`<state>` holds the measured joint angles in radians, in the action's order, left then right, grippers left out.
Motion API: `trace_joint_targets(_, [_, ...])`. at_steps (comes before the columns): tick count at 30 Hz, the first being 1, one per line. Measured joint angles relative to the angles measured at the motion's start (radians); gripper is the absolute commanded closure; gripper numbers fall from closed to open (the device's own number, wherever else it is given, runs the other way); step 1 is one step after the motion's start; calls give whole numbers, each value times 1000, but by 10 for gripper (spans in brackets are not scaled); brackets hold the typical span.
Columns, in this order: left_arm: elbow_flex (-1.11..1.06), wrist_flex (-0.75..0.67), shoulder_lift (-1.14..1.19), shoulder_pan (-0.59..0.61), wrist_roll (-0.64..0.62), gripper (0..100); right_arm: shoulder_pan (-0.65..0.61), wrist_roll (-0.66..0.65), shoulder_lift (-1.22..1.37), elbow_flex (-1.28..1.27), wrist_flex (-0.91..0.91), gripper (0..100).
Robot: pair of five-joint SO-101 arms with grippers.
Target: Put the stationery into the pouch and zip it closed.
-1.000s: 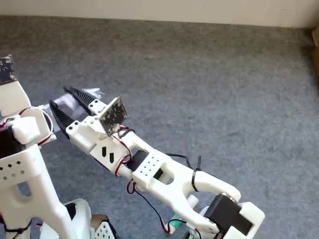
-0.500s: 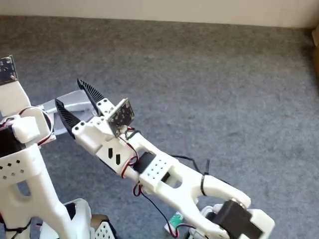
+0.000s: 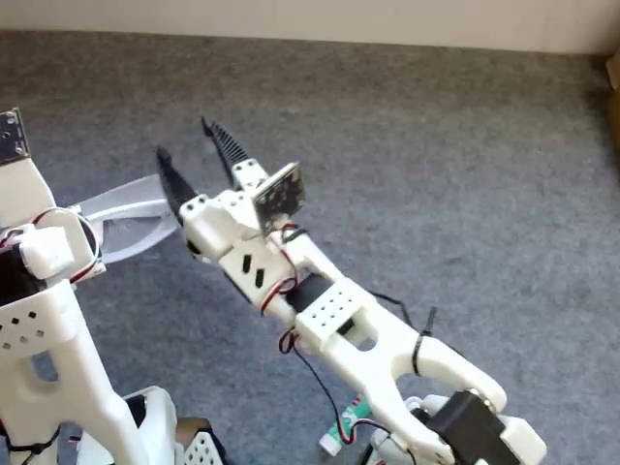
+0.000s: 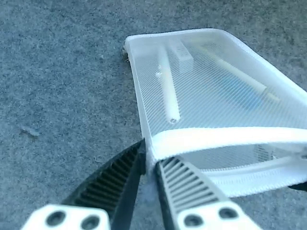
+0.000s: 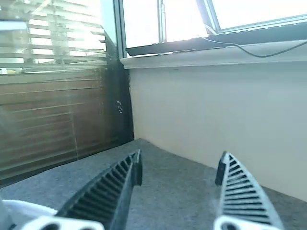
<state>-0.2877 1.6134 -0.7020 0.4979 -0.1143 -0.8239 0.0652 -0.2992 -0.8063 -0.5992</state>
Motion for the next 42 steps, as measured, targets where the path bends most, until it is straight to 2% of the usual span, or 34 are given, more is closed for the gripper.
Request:
trace_joint_targets(6, [0,0,0,0,0,989,11,0,-215,0,350,764])
trace_joint_targets(14, [0,-3,0,0,0,989,29,0,-516,0,1034,764])
trace_joint_targets(19, [0,-3,0,0,0,989,54,0,-606,0,1455,764])
trace_joint_targets(23, [0,-3,0,0,0,989,58,0,-608,0,1700,764])
trace_joint_targets(30, [-2,-3,0,0,0,989,58,-11,-509,0,1981,762])
trace_joint_targets(42, [-2,-3,0,0,0,989,58,-390,-264,0,2236,762])
